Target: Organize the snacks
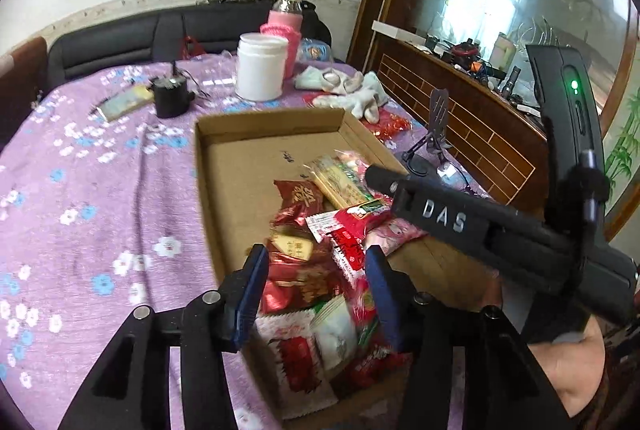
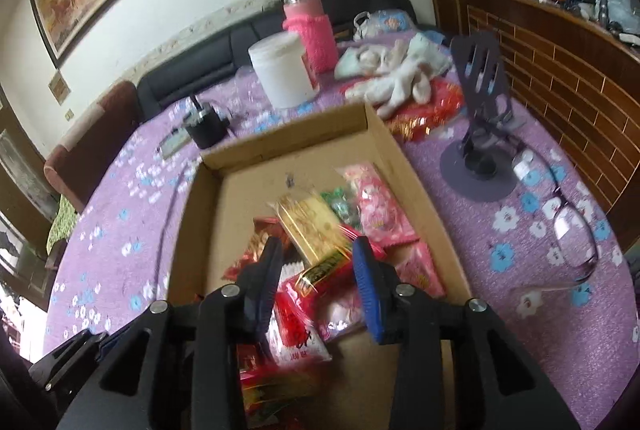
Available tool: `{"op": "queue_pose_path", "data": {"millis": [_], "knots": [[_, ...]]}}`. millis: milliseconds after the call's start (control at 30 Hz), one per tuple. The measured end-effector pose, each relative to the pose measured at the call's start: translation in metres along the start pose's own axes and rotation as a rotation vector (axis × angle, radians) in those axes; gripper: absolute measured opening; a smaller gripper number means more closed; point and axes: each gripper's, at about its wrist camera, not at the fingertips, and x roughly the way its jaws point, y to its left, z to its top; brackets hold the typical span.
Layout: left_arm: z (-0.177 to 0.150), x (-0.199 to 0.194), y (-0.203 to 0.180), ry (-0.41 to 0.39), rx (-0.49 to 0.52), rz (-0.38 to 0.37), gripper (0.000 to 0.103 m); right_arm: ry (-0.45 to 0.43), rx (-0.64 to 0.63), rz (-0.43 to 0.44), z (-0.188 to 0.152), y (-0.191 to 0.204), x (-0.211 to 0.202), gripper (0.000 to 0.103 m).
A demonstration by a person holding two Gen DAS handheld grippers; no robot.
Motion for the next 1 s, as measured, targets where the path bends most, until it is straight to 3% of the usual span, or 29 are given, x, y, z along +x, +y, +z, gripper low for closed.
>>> {"op": "queue_pose_path", "data": {"millis": [67, 133, 200, 300, 367, 400, 567, 767, 1000], "knots": [[-0.008, -0.015, 0.004, -0.038, 0.008, 0.017, 0.071, -0.039, -0.017, -0.002, 0.0, 0.005, -0.007, 0.035], [-0.019, -0.03, 0.008, -0.074, 0.02, 0.052, 0.08, -0.057, -0.036, 0.024, -0.001, 0.011, -0.012, 0.048], [-0.034, -0.049, 0.013, -0.105, 0.039, 0.091, 0.081, -0.079, -0.056, 0.026, -0.003, 0.018, -0.017, 0.059], [-0.053, -0.076, 0.019, -0.129, 0.07, 0.118, 0.083, -0.129, -0.094, 0.036, -0.006, 0.03, -0.027, 0.063], [-0.066, -0.095, 0.025, -0.173, 0.08, 0.156, 0.099, -0.184, -0.102, 0.03, -0.008, 0.034, -0.035, 0.072], [-0.07, -0.102, 0.027, -0.187, 0.081, 0.171, 0.102, -0.211, -0.106, 0.03, -0.01, 0.036, -0.039, 0.076], [-0.096, -0.137, 0.049, -0.231, 0.066, 0.249, 0.102, -0.181, -0.088, -0.012, -0.032, 0.046, -0.064, 0.088], [-0.113, -0.139, 0.072, -0.187, 0.0, 0.311, 0.102, -0.115, -0.176, -0.104, -0.087, 0.059, -0.099, 0.093], [-0.124, -0.145, 0.074, -0.167, 0.013, 0.26, 0.102, -0.09, -0.099, -0.198, -0.142, 0.057, -0.12, 0.093]]}}
